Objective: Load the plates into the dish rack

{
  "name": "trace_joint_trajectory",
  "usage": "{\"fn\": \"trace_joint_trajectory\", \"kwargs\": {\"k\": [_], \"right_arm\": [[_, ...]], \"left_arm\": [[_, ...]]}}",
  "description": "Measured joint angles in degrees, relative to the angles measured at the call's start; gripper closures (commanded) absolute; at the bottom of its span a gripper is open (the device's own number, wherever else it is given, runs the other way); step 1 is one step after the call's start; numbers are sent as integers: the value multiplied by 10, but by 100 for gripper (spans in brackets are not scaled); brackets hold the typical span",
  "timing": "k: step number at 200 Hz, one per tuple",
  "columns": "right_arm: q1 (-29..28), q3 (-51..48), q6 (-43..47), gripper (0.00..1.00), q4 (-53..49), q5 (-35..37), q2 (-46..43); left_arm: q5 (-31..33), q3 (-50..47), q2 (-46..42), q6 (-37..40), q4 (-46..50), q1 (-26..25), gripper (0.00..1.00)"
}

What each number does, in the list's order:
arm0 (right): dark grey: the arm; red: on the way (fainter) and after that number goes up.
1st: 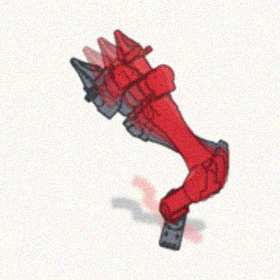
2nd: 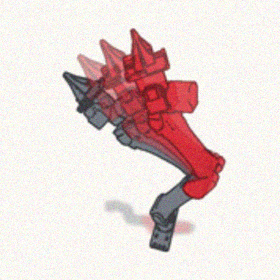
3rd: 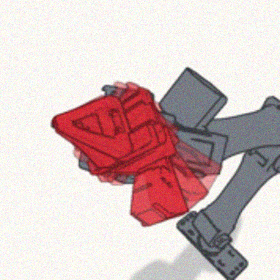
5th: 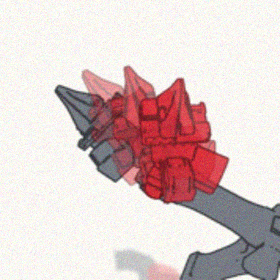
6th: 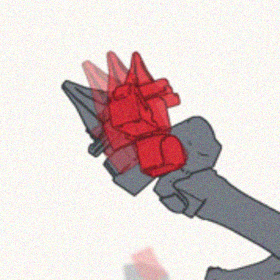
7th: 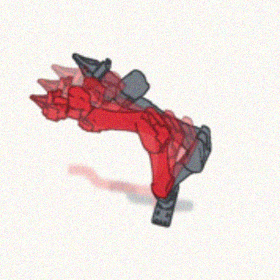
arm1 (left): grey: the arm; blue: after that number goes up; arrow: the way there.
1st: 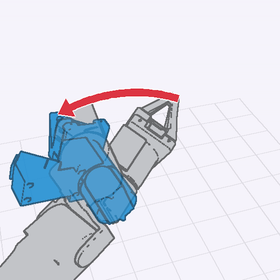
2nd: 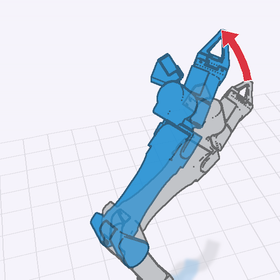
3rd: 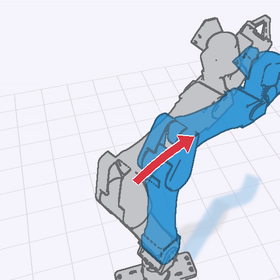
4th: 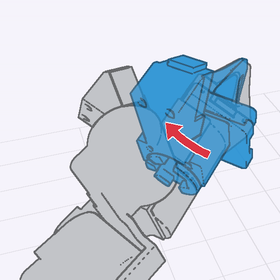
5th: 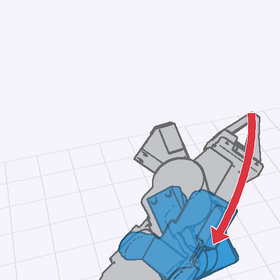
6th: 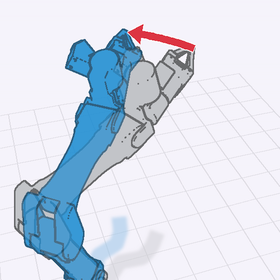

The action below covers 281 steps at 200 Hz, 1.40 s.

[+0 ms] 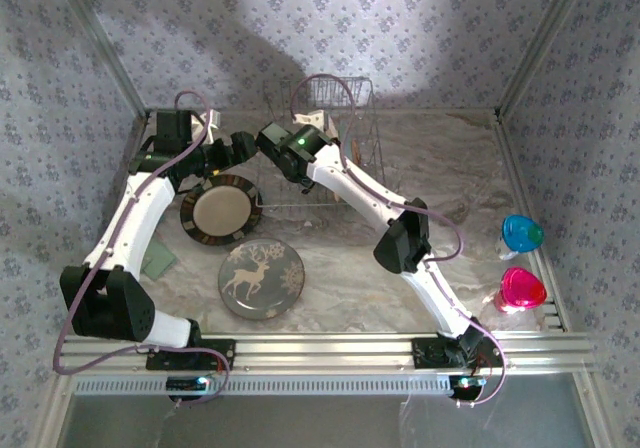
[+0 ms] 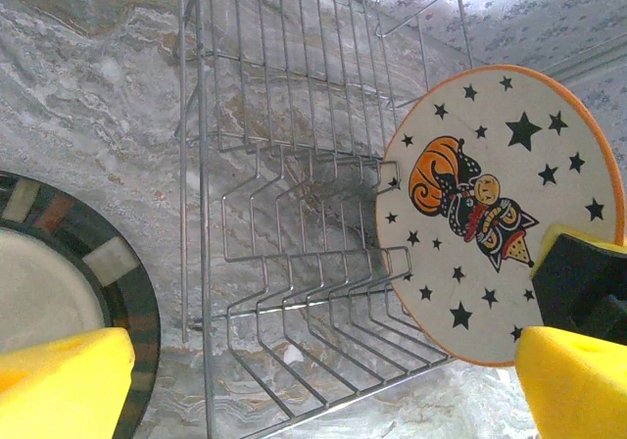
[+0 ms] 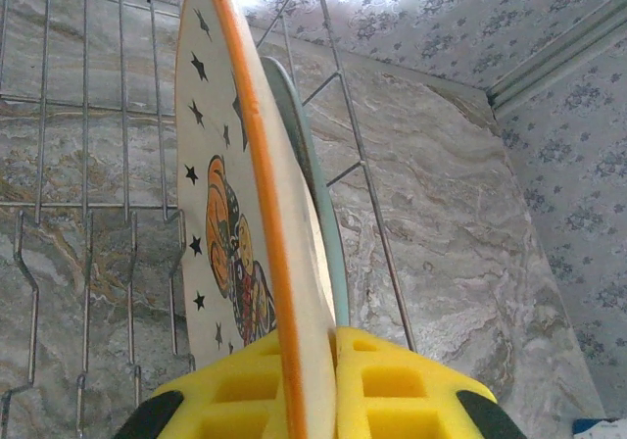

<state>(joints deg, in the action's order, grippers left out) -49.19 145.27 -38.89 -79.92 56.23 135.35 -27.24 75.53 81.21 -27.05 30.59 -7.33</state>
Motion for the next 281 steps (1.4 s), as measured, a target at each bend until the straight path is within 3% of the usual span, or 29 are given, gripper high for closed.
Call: {"fn": "trace_joint_trajectory", "kwargs": {"k": [121, 134, 193, 243, 281], "right_arm": [[-9, 0, 21, 100, 17, 28, 18], [-9, 0, 21, 94, 17, 29, 18], [-11, -1, 20, 89, 17, 30, 18], [-15, -14, 7, 77, 23, 29, 16], [-19, -30, -4, 77, 24, 30, 11]], "left_arm": [[-2, -2, 10, 0, 1, 3, 1], [-2, -2, 11, -1, 1, 3, 1], [-2, -3, 11, -2, 0, 3, 1], [-1, -8, 11, -2, 3, 5, 1], [2, -9, 15, -2, 9, 7, 0]]}}
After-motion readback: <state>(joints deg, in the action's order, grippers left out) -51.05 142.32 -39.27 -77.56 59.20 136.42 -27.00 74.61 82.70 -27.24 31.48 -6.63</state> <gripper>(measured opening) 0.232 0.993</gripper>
